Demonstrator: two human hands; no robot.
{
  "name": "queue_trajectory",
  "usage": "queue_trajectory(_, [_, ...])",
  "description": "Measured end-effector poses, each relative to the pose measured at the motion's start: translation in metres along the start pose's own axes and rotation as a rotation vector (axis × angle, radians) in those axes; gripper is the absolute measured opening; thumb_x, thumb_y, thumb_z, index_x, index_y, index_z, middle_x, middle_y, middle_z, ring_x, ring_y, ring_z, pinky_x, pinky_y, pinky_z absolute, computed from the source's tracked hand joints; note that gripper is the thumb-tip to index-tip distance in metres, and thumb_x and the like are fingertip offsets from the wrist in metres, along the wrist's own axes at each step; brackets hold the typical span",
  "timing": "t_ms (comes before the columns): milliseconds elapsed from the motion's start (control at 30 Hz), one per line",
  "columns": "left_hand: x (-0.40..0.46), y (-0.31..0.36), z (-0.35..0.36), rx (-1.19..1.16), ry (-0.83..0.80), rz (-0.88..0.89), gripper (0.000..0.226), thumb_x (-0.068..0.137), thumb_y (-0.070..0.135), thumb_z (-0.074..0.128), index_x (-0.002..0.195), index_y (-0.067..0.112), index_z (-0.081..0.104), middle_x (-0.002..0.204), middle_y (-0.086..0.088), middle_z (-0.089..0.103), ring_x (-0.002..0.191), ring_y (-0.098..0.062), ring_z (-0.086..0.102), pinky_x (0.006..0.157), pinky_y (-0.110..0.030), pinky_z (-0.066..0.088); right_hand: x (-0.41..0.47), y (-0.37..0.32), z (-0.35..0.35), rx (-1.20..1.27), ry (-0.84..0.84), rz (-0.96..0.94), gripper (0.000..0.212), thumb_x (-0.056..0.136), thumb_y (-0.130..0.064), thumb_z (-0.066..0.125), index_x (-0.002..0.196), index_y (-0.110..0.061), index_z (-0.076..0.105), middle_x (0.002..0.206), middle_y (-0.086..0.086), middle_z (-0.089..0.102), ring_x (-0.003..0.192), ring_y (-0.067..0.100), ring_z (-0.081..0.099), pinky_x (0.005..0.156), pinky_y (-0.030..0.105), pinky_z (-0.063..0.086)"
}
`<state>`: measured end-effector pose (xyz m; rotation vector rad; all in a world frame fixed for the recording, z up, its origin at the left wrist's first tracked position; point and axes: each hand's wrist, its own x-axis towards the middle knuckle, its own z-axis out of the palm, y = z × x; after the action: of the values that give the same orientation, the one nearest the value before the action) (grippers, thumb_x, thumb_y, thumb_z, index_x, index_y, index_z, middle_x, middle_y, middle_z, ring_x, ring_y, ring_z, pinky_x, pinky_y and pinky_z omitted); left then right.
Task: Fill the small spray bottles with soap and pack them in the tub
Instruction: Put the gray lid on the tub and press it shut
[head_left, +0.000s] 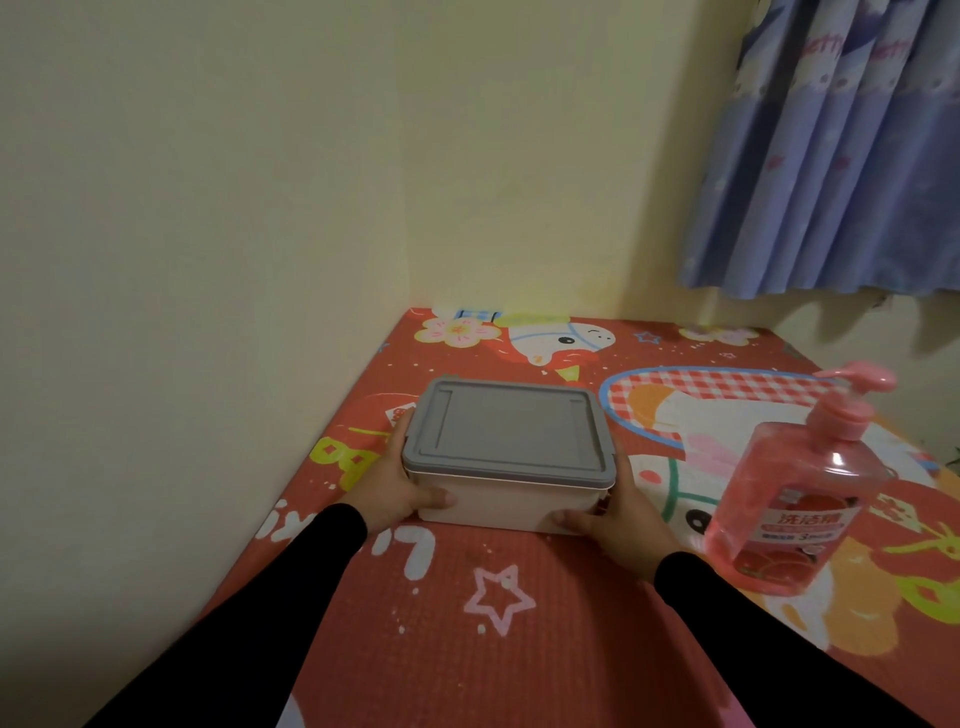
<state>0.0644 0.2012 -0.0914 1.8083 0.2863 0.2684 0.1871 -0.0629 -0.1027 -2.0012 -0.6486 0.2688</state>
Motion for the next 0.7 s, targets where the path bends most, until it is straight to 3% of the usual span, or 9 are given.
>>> queue_trajectory(67, [0.011,-0.002,0.000,0.006,0.005,0.009,0.110,0.068,-0.007,0.081,0.143,0.043,0.018,0.123,0.021,0.056,0.108,0.007,0.056,0.075,-0.012,0.051,0.009,0.002,-0.001,0.011,-0.001,0.010,0.106,0.071,-0.022,0.084,0.146,-0.041,0.011,0.110,-0.034,0.051,0.104,0.001,0.055,0.075,0.006,0.043])
queue_trajectory(200, [0.030,-0.006,-0.004,0.010,-0.001,0.011,0.113,0.066,-0.005,0.083,0.146,0.041,0.019,0.129,0.016,0.057,0.117,-0.003,0.055,0.086,-0.018,0.050,0.026,0.006,-0.001,0.011,0.005,0.017,0.111,0.070,-0.026,0.085,0.149,-0.039,0.008,0.115,-0.030,0.053,0.107,0.005,0.056,0.086,0.016,0.044])
queue_trajectory(333, [0.045,-0.007,-0.007,0.020,-0.015,0.012,0.113,0.066,-0.006,0.082,0.148,0.038,0.017,0.128,0.018,0.055,0.116,0.001,0.054,0.082,-0.011,0.049,0.039,0.007,-0.001,-0.012,0.004,0.014,0.114,0.070,-0.028,0.085,0.150,-0.038,0.004,0.120,-0.025,0.053,0.109,0.007,0.056,0.087,0.017,0.045])
queue_trajectory(400, [0.052,-0.009,-0.008,0.021,-0.018,0.005,0.118,0.064,-0.003,0.085,0.150,0.036,0.015,0.132,0.015,0.055,0.121,-0.006,0.053,0.087,-0.017,0.048,0.044,0.005,-0.002,-0.007,0.004,0.022,0.114,0.072,-0.026,0.084,0.150,-0.038,0.002,0.117,-0.025,0.052,0.104,0.005,0.055,0.079,0.011,0.043])
queue_trajectory(500, [0.060,-0.010,-0.009,0.040,-0.016,-0.006,0.127,0.055,0.008,0.089,0.152,0.037,0.012,0.136,0.011,0.053,0.124,-0.011,0.052,0.094,-0.024,0.047,0.052,0.006,-0.002,-0.018,0.017,0.010,0.113,0.072,-0.027,0.083,0.150,-0.038,0.002,0.118,-0.025,0.052,0.106,0.006,0.054,0.086,0.018,0.043])
queue_trajectory(633, [0.070,-0.009,-0.009,0.033,-0.006,-0.014,0.119,0.065,-0.006,0.083,0.151,0.035,0.012,0.128,0.014,0.055,0.115,-0.007,0.054,0.077,-0.010,0.049,0.062,0.008,-0.002,-0.008,0.017,0.010,0.114,0.070,-0.026,0.085,0.149,-0.041,0.005,0.115,-0.033,0.051,0.109,0.007,0.055,0.091,0.024,0.045])
queue_trajectory(700, [0.075,-0.011,-0.010,0.028,-0.006,-0.015,0.119,0.065,-0.006,0.083,0.151,0.036,0.012,0.130,0.013,0.055,0.116,-0.008,0.054,0.076,-0.011,0.049,0.067,0.009,-0.002,-0.008,0.014,0.004,0.114,0.070,-0.024,0.085,0.149,-0.041,0.005,0.113,-0.037,0.049,0.111,0.007,0.054,0.093,0.025,0.046])
